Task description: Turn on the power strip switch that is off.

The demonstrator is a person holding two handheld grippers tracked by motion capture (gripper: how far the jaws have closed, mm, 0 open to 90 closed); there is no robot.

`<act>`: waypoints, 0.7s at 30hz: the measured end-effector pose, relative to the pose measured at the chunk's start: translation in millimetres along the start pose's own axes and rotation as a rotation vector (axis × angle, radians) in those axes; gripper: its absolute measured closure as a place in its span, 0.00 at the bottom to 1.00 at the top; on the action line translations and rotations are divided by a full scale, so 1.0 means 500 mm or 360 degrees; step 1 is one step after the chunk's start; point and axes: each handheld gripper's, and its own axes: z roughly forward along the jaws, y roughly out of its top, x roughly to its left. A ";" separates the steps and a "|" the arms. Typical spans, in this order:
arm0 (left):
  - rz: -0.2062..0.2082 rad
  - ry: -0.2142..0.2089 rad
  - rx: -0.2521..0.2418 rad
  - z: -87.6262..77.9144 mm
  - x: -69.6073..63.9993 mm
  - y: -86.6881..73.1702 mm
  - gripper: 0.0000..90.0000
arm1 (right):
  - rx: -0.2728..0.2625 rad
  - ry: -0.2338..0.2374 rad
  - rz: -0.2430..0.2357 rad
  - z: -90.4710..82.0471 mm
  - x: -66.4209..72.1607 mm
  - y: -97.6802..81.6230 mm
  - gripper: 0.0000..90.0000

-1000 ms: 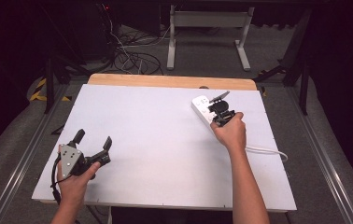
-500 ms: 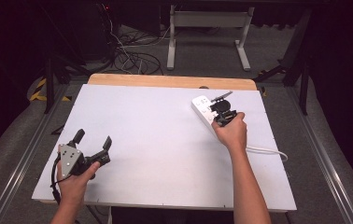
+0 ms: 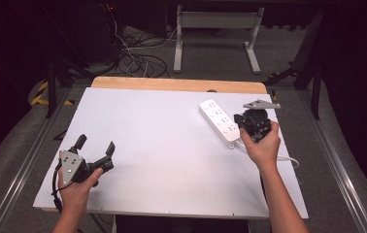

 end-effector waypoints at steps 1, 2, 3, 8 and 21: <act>-0.0012 0.0001 -0.0003 0.000 0.001 0.000 0.06 | -0.0061 0.0017 -0.0002 -0.018 0.004 -0.009 1.00; -0.0017 0.0007 -0.0002 -0.001 0.002 0.000 0.06 | -0.0116 0.0036 -0.0006 -0.036 0.009 -0.019 1.00; -0.0025 0.0008 -0.0003 -0.001 0.002 0.000 0.06 | -0.0177 0.0035 -0.0033 -0.053 0.015 -0.030 1.00; -0.0021 0.0007 -0.0001 0.000 0.001 0.000 0.06 | -0.0504 -0.0021 -0.0040 -0.144 0.039 -0.099 1.00; -0.0025 -0.0001 0.0003 0.002 -0.001 0.000 0.06 | -0.0717 -0.0018 0.0068 -0.193 0.005 -0.165 1.00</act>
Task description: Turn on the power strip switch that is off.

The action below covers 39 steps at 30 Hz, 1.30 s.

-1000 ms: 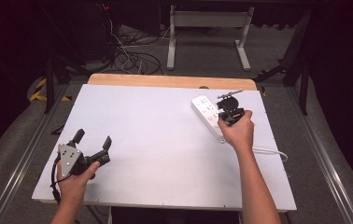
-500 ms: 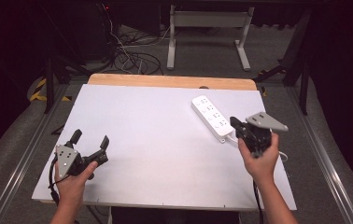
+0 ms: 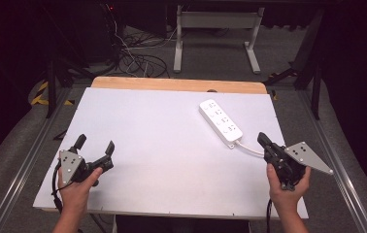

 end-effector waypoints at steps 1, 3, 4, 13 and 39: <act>-0.0002 0.0000 -0.0003 0.000 0.000 0.000 0.06 | 0.0000 -0.0005 0.0002 0.000 -0.001 -0.001 1.00; 0.0002 0.0000 -0.0003 -0.001 0.000 0.001 0.06 | 0.0009 -0.0014 0.0007 0.002 0.000 -0.004 0.97; 0.0002 0.0000 -0.0004 -0.001 0.000 0.001 0.06 | 0.0007 -0.0020 0.0001 0.002 0.000 -0.006 0.93; -0.0002 -0.0010 -0.0007 0.000 -0.001 0.001 0.06 | -0.0003 -0.0121 -0.0011 0.007 0.007 -0.016 0.32; -0.0006 -0.0027 -0.0007 0.006 -0.005 0.001 0.06 | 0.0066 -0.0143 0.0026 0.008 0.000 -0.024 0.03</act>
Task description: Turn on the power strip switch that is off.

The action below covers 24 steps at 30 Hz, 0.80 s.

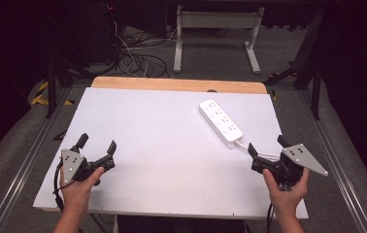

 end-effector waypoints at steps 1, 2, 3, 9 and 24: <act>-0.0001 0.0000 -0.0001 0.000 0.000 0.000 0.06 | 0.0001 -0.0004 -0.0002 0.001 0.001 0.000 0.03; 0.0002 0.0000 -0.0001 0.000 0.000 0.000 0.06 | 0.0005 -0.0007 -0.0005 0.001 0.001 0.000 0.03; -0.0002 -0.0004 -0.0005 0.001 -0.001 0.000 0.05 | 0.0001 -0.0005 -0.0004 0.001 0.001 0.000 0.03; 0.0005 -0.0005 0.0002 0.001 -0.001 -0.001 0.05 | 0.0012 -0.0014 0.0002 0.002 -0.001 -0.002 0.02; 0.0007 -0.0015 0.0006 0.001 -0.002 -0.001 0.05 | 0.0080 -0.0020 -0.0050 0.011 0.008 -0.008 0.04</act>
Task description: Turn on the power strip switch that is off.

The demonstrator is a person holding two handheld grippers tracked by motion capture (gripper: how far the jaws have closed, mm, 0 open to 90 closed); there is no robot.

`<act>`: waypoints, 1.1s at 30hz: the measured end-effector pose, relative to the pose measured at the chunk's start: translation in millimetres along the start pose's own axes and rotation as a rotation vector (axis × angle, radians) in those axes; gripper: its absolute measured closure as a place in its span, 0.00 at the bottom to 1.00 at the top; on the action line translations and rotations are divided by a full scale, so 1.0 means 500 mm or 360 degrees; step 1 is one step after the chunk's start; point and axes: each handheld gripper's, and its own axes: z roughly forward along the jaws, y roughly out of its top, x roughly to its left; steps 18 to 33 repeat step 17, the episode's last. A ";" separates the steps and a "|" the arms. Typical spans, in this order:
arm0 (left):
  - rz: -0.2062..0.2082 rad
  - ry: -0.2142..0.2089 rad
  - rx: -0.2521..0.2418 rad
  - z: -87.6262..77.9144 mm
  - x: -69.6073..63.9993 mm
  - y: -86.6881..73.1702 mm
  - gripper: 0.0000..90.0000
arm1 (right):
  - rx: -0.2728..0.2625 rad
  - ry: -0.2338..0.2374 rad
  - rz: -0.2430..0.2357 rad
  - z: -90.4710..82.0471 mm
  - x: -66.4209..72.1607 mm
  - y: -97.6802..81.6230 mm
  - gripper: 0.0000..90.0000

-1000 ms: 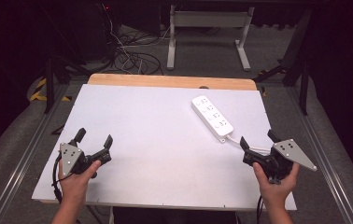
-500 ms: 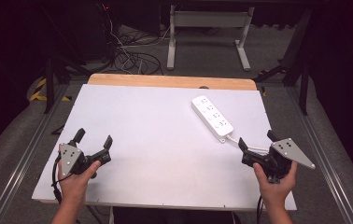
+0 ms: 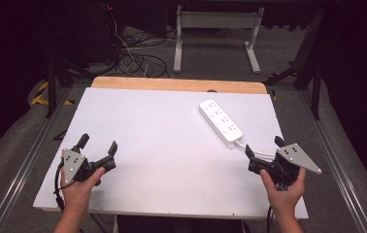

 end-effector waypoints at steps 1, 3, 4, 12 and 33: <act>-0.0004 0.0001 -0.0003 0.000 0.001 0.000 0.05 | 0.0003 0.0001 0.0002 0.001 0.000 0.000 0.04; -0.0006 0.0005 -0.0006 -0.001 0.002 0.001 0.05 | 0.0010 -0.0003 -0.0002 0.003 0.000 -0.001 0.04; -0.0005 0.0005 -0.0005 0.000 0.002 0.000 0.05 | 0.0016 -0.0006 -0.0004 0.003 0.001 -0.001 0.04; -0.0001 0.0003 -0.0003 -0.001 0.001 0.000 0.05 | 0.0020 0.0000 -0.0002 0.006 0.000 -0.001 0.04; 0.0002 0.0018 -0.0001 -0.005 0.006 0.000 0.05 | 0.0033 0.0007 -0.0008 0.013 0.001 -0.001 0.05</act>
